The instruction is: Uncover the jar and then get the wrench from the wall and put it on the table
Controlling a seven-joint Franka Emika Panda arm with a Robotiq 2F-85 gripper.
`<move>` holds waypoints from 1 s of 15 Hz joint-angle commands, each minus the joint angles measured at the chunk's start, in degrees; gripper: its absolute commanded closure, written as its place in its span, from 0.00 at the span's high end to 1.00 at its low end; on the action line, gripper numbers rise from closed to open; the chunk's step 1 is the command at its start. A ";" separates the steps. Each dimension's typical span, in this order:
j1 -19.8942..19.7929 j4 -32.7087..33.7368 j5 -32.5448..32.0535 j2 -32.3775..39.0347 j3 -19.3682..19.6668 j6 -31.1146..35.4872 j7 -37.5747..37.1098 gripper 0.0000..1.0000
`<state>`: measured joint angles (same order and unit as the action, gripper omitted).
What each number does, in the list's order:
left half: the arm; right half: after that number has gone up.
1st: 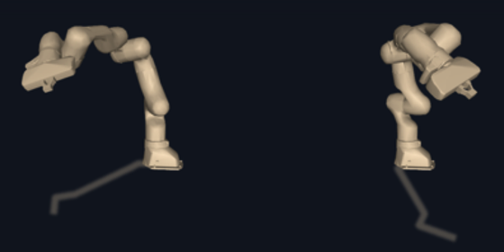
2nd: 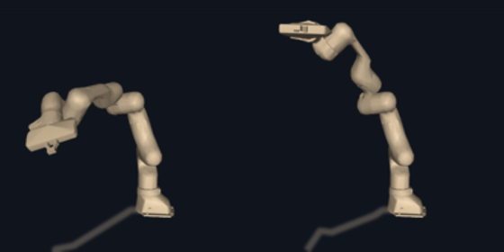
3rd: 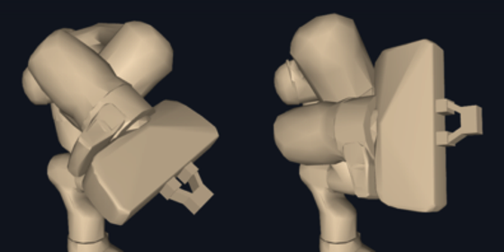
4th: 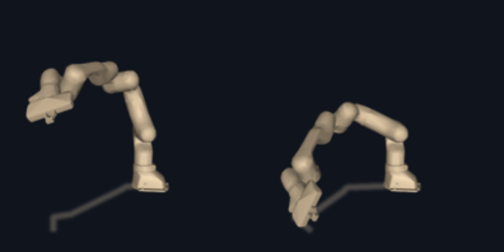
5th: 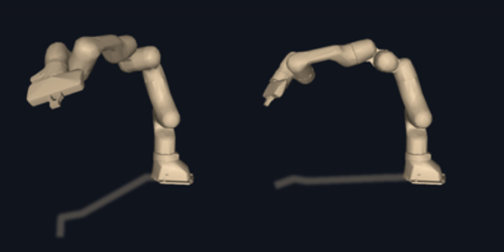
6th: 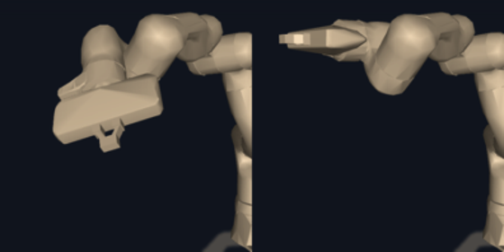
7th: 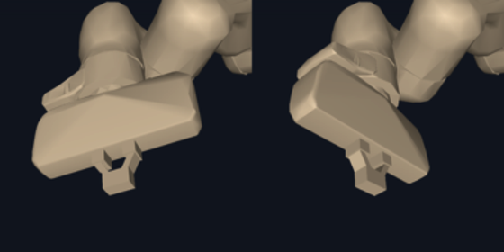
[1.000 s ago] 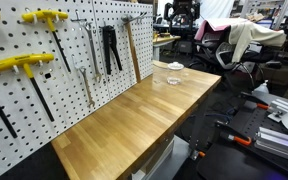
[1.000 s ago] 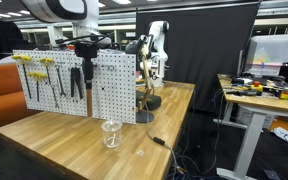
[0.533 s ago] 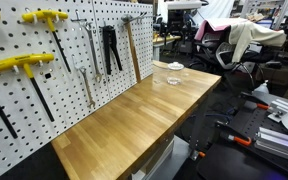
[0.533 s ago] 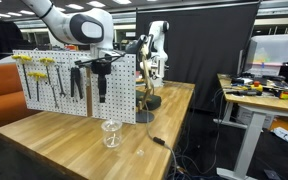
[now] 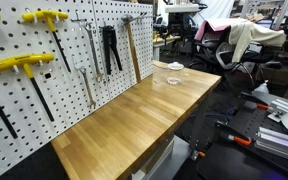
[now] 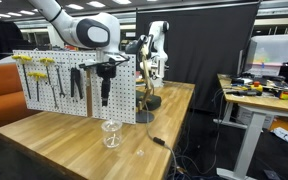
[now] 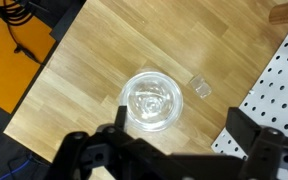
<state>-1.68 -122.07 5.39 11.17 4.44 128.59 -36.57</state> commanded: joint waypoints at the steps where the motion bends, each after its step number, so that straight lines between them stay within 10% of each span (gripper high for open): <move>1: 0.12 -0.26 0.57 0.62 0.79 -0.44 -2.66 1.00; 15: 0.17 0.65 0.52 3.73 1.25 1.18 -4.90 1.00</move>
<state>-1.64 -122.22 5.21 13.82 5.43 128.87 -41.43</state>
